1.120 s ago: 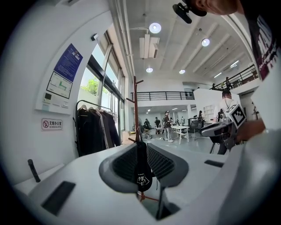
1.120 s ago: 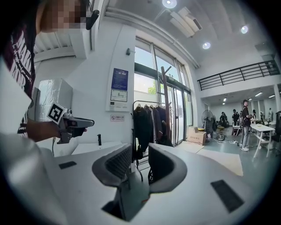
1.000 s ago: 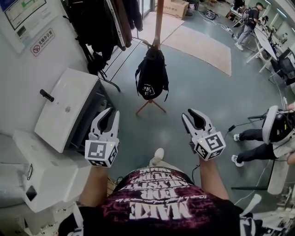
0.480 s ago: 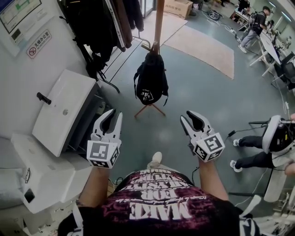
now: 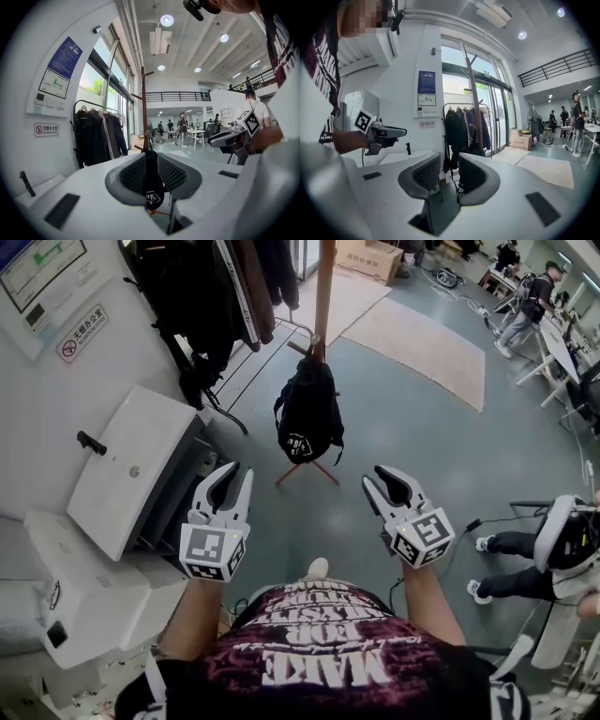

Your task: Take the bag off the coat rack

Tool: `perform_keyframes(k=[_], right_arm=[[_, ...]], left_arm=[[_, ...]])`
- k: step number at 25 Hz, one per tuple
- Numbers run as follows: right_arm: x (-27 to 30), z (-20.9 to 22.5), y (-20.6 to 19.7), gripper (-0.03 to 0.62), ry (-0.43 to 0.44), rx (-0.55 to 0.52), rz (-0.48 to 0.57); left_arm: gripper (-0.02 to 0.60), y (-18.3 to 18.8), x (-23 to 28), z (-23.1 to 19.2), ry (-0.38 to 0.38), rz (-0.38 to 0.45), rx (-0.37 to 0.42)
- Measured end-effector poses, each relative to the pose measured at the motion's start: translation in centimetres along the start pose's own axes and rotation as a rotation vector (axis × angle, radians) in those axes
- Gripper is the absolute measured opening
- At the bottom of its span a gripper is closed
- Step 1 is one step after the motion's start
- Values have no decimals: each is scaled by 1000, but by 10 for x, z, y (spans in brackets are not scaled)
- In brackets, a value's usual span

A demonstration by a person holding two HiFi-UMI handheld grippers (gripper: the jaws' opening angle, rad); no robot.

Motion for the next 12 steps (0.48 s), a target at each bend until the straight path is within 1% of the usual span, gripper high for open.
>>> perform_keyframes(k=[6, 9, 12], right_arm=[[0, 26, 9, 127, 26, -1, 24], [-3, 40, 13, 127, 24, -3, 44], [-6, 50, 9, 126, 19, 20, 50]], left_arm=[[66, 10, 19, 6, 42, -8, 24], [66, 14, 26, 10, 59, -9, 36], [66, 11, 29, 14, 73, -27, 48]])
Point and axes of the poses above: the fingertips, and each gripper's own axes: x forward along the fingers, z to its right, y out of its top, the point moved 1 cm from there along -x, backward along the fingers, and after that the axes turned 7 degrees about y, right-handed, at the moved point
